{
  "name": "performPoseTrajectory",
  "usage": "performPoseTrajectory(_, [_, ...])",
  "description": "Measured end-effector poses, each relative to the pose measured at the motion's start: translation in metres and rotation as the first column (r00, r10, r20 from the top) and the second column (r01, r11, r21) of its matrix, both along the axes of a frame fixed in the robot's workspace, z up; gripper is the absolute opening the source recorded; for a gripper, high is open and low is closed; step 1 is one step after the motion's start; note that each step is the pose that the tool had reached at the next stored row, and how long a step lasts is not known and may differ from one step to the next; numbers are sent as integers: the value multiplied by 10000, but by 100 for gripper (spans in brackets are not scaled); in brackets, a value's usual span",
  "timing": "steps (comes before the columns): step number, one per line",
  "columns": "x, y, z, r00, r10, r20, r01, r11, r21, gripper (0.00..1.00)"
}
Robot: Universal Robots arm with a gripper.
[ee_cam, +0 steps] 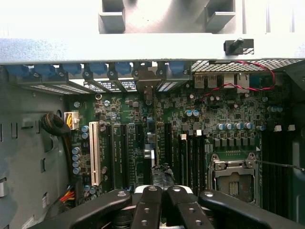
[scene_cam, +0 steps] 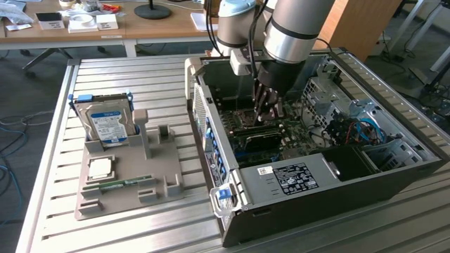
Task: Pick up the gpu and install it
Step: 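Press down on the gpu until it lock into place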
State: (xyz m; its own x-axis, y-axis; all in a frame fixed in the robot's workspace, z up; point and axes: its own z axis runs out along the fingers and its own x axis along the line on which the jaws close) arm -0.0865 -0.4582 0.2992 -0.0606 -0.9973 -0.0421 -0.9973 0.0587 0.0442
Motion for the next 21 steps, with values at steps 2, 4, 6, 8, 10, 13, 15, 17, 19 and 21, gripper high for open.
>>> performPoseTrajectory(2, [-1, 0, 0, 10000, 5, 37, -5, 10000, 5, 11])
performPoseTrajectory(4, [-1, 0, 0, 10000, 16, 79, -16, 10000, 20, 11])
performPoseTrajectory(6, [-4, 0, -1, 9999, 37, 134, -37, 10000, 27, 11])
performPoseTrajectory(8, [-6, 0, 0, 9998, 78, 204, -79, 10000, 35, 11])
performPoseTrajectory(10, [-8, 0, -1, 9995, 123, 278, -124, 9999, 52, 11])
performPoseTrajectory(13, [-9, 1, -2, 9992, 209, 341, -211, 9998, 70, 11])
performPoseTrajectory(15, [-9, 1, -2, 9991, 263, 343, -265, 9996, 69, 11])
performPoseTrajectory(17, [-9, 0, -1, 9988, 358, 342, -360, 9993, 68, 11])
performPoseTrajectory(19, [-9, 0, -1, 9983, 472, 341, -475, 9989, 67, 11])
performPoseTrajectory(21, [-8, 0, -2, 9978, 576, 342, -579, 9983, 68, 11])
